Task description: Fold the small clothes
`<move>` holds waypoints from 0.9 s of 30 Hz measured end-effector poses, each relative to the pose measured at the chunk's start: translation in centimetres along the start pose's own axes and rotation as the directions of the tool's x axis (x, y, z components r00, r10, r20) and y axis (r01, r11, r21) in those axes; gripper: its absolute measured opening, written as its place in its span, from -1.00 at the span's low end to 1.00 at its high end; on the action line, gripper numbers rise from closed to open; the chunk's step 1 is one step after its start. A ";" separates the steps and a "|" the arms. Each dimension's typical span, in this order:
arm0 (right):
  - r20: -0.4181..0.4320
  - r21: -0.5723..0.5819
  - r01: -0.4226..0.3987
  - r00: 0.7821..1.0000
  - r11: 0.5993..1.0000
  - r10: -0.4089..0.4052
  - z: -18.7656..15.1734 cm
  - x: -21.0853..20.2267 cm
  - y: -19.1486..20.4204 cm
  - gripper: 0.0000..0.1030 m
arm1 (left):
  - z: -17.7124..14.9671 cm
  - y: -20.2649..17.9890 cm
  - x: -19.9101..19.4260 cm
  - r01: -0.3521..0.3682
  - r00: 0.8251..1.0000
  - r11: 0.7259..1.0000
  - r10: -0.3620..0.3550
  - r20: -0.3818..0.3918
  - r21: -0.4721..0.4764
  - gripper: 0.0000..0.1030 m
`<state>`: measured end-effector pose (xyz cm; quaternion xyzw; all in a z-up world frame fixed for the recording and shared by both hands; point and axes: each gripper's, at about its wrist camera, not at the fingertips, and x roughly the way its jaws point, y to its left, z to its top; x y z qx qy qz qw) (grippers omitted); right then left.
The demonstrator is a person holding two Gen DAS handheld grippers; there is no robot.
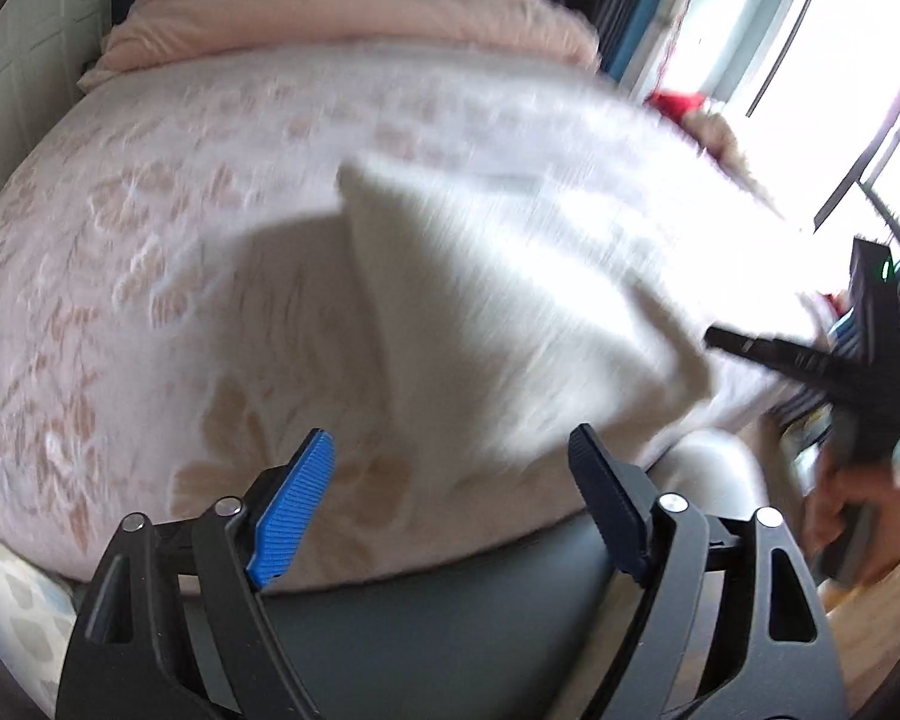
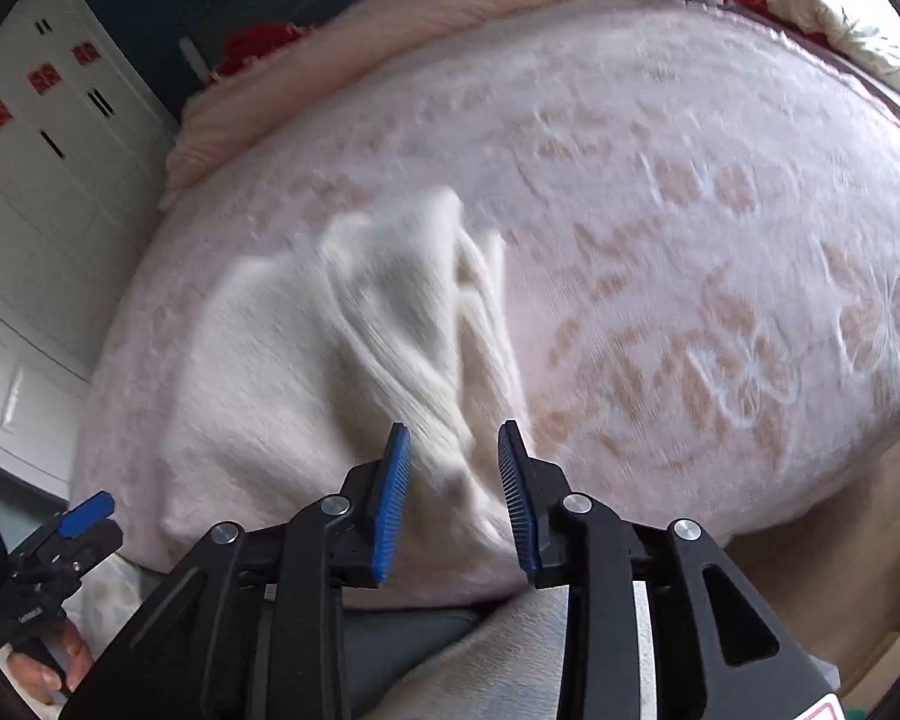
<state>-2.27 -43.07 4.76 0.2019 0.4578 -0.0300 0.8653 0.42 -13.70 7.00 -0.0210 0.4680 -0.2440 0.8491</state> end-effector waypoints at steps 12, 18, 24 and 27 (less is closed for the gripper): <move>-0.126 -0.210 -0.252 0.965 0.945 0.230 -0.4 3.3 12.9 -0.65 | 1.1 2.7 -0.4 -0.140 0.989 0.987 0.137 -0.050 -0.083 0.47; -0.320 -0.193 -0.272 0.926 0.943 0.202 -5.3 11.3 13.1 -0.73 | 0.8 3.9 -1.4 -0.187 0.982 0.980 0.184 -0.045 -0.072 0.48; -0.138 -0.156 -0.184 0.977 0.970 0.163 1.2 4.8 9.7 -0.69 | 3.6 1.0 0.3 -0.105 0.994 0.994 0.105 -0.012 0.001 0.52; -0.085 -0.151 -0.085 0.994 0.985 0.073 4.3 4.5 7.3 -0.68 | 5.2 -1.7 2.5 -0.070 0.997 0.996 0.070 -0.007 0.050 0.58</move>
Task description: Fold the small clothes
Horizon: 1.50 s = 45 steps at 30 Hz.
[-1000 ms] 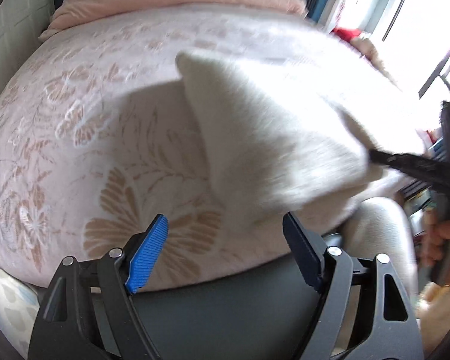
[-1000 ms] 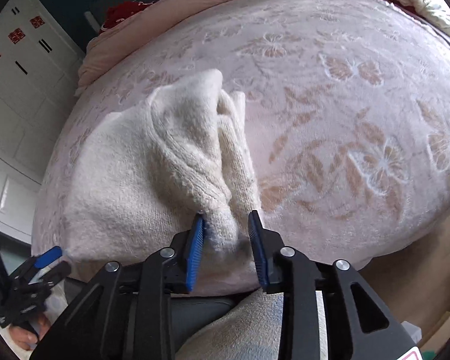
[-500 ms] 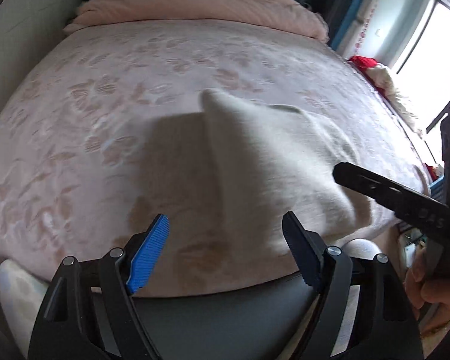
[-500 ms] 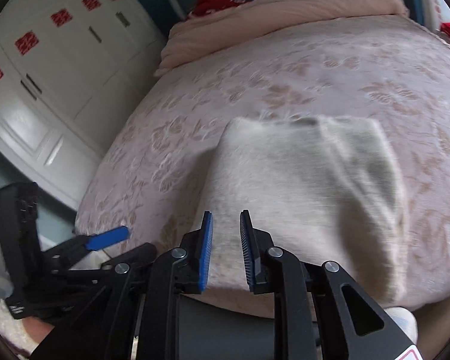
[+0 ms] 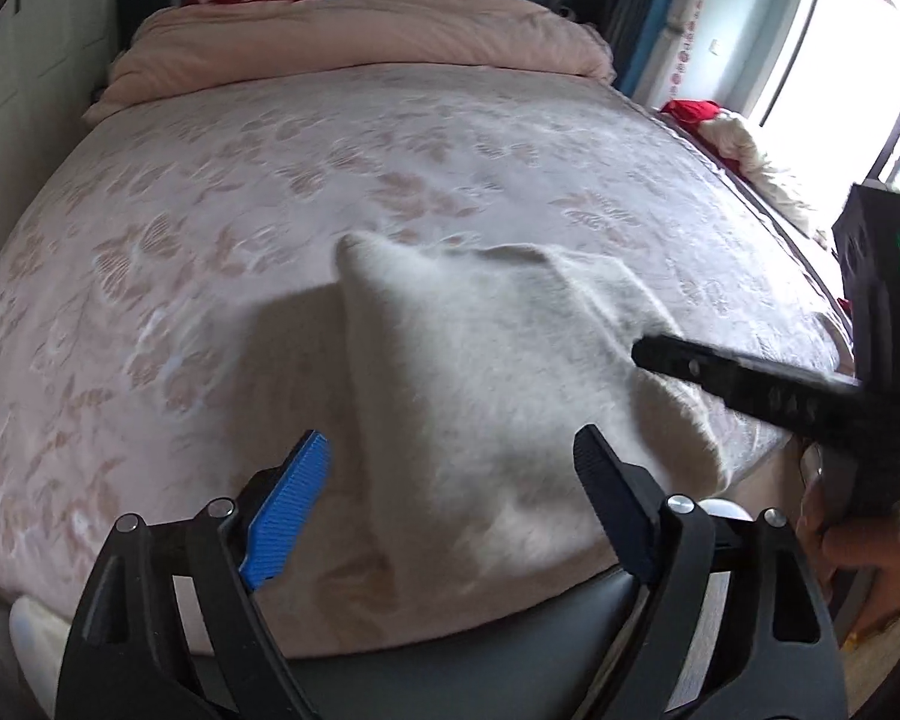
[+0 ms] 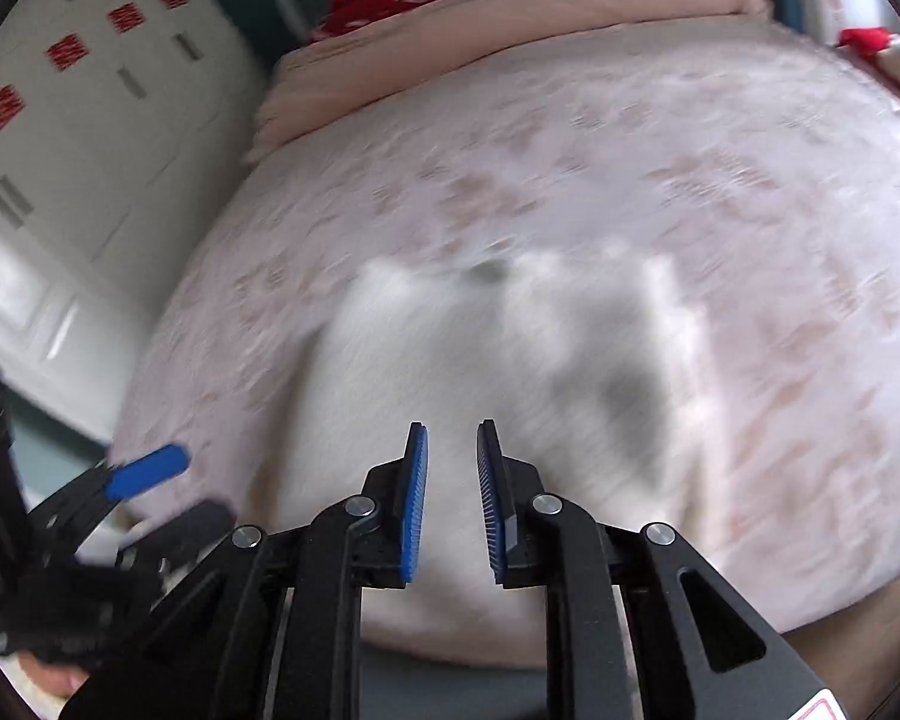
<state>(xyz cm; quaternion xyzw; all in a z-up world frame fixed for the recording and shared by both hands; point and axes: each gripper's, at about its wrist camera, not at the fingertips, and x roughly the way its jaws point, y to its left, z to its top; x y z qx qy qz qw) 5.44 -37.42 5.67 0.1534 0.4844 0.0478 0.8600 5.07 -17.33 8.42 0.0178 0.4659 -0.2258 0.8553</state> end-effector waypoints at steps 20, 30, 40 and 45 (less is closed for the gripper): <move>-0.138 0.108 0.134 0.983 0.985 -0.119 4.2 10.2 -8.6 -0.87 | -0.5 -3.1 7.9 -0.108 0.984 0.987 0.123 -0.128 0.118 0.67; -0.015 0.168 0.070 0.998 0.983 -0.068 -3.9 -1.1 -6.2 -0.54 | -0.6 -2.7 7.4 -0.097 0.984 0.992 0.108 -0.142 0.082 0.68; -0.121 0.056 0.210 0.972 0.976 -0.202 -8.2 2.8 -5.8 -0.34 | -1.7 -3.5 7.1 -0.140 0.978 0.983 0.155 -0.138 0.118 0.68; -0.091 0.057 0.214 0.974 0.975 -0.208 -7.6 1.0 -5.2 0.05 | -2.2 -2.8 6.2 -0.130 0.978 0.989 0.138 -0.158 0.065 0.68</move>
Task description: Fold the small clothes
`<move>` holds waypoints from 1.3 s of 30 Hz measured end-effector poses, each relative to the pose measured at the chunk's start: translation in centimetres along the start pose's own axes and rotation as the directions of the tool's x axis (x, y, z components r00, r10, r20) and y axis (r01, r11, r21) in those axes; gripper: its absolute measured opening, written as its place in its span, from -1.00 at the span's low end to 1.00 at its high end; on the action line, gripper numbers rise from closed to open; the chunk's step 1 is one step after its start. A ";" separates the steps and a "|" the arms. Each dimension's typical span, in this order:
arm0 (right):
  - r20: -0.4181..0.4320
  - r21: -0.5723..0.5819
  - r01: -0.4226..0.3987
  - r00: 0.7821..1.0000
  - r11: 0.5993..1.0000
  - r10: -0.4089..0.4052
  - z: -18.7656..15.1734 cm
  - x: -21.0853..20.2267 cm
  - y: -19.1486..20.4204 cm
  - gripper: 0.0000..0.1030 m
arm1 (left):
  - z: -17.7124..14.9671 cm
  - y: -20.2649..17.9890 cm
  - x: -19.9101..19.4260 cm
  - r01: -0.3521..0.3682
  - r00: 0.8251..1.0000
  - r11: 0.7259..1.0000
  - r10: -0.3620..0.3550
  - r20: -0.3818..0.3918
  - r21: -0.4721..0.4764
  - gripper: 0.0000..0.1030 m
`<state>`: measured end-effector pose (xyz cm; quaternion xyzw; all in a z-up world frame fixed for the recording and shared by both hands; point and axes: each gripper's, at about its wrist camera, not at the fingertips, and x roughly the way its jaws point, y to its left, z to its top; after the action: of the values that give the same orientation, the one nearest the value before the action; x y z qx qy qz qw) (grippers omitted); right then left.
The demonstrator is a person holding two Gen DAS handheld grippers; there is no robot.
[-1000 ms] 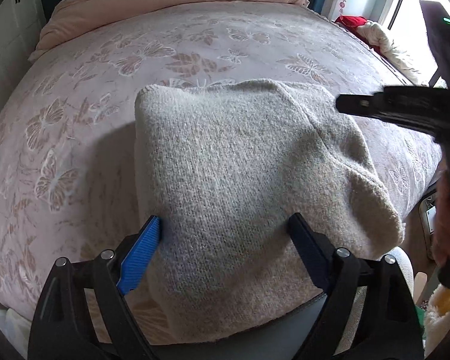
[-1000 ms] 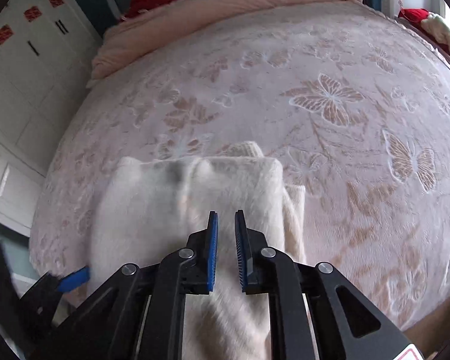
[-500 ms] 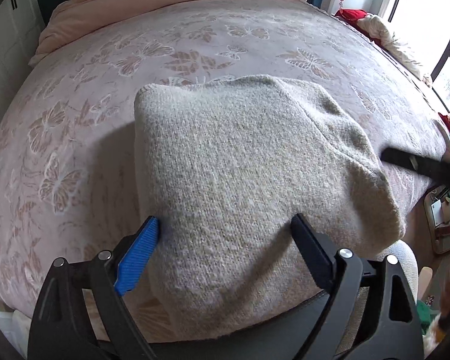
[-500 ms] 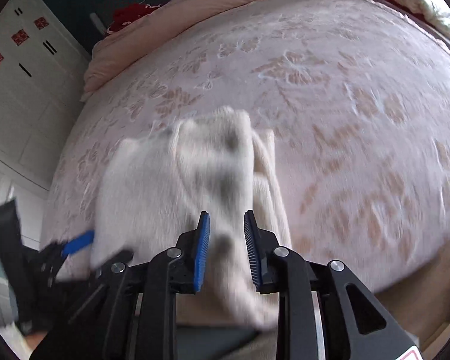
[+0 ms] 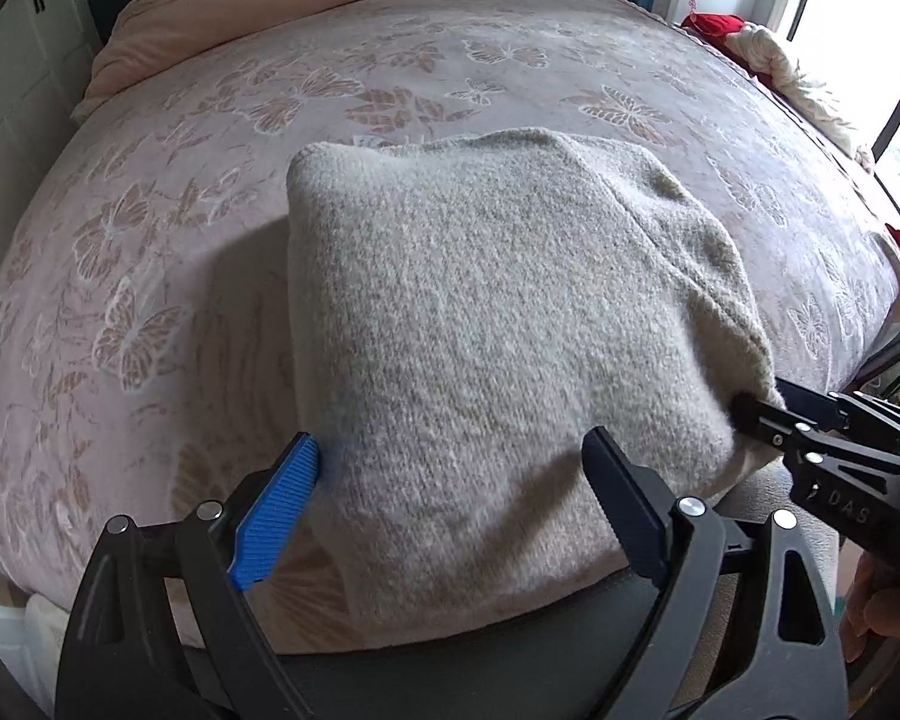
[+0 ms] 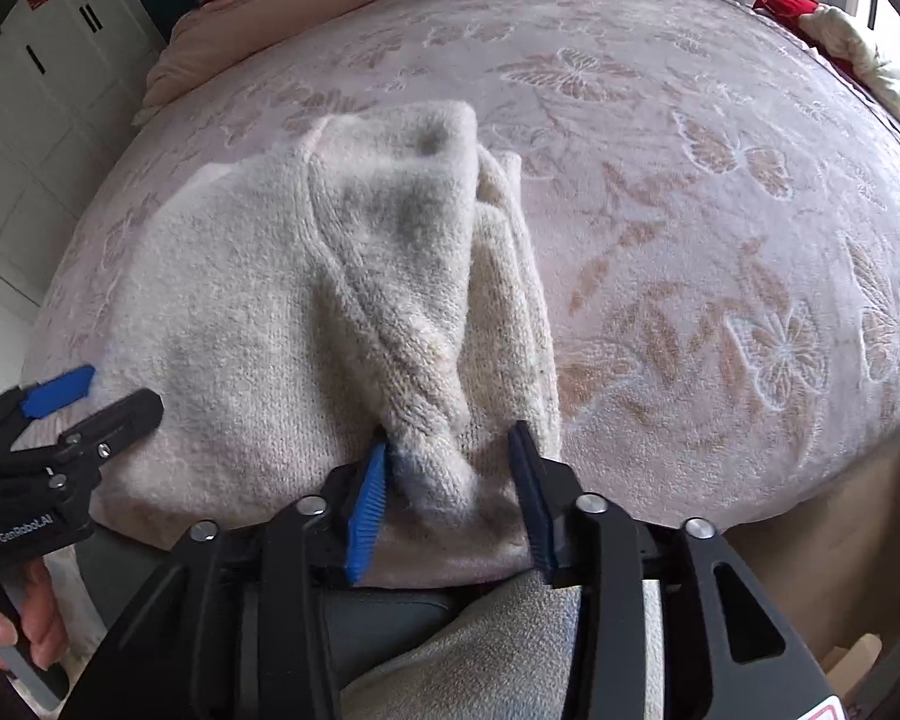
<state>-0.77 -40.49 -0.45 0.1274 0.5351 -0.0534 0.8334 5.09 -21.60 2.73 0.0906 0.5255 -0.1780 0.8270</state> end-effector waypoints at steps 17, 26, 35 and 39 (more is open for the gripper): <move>0.007 0.249 -0.254 0.966 0.935 0.260 -0.1 4.7 -3.7 0.80 | -0.9 5.7 4.3 0.182 0.978 0.938 -0.204 -0.044 -0.294 0.91; 0.015 0.241 -0.351 0.933 0.905 0.358 1.4 6.2 -2.9 0.90 | -0.7 5.5 6.8 0.288 0.945 0.895 -0.323 -0.051 -0.341 0.91; 0.082 0.283 -0.397 0.917 0.873 0.391 3.2 4.2 -2.2 -0.26 | 1.0 5.2 4.3 0.359 0.920 0.891 -0.388 -0.055 -0.278 0.06; 0.133 0.266 -0.408 0.913 0.873 0.386 4.1 0.9 -1.5 -0.30 | 1.9 4.8 1.3 0.386 0.916 0.889 -0.402 -0.013 -0.246 -0.08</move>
<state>2.86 -43.00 0.11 0.3523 0.4520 0.0369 0.8186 9.09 -18.05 2.23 -0.1119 0.5764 -0.2748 0.7614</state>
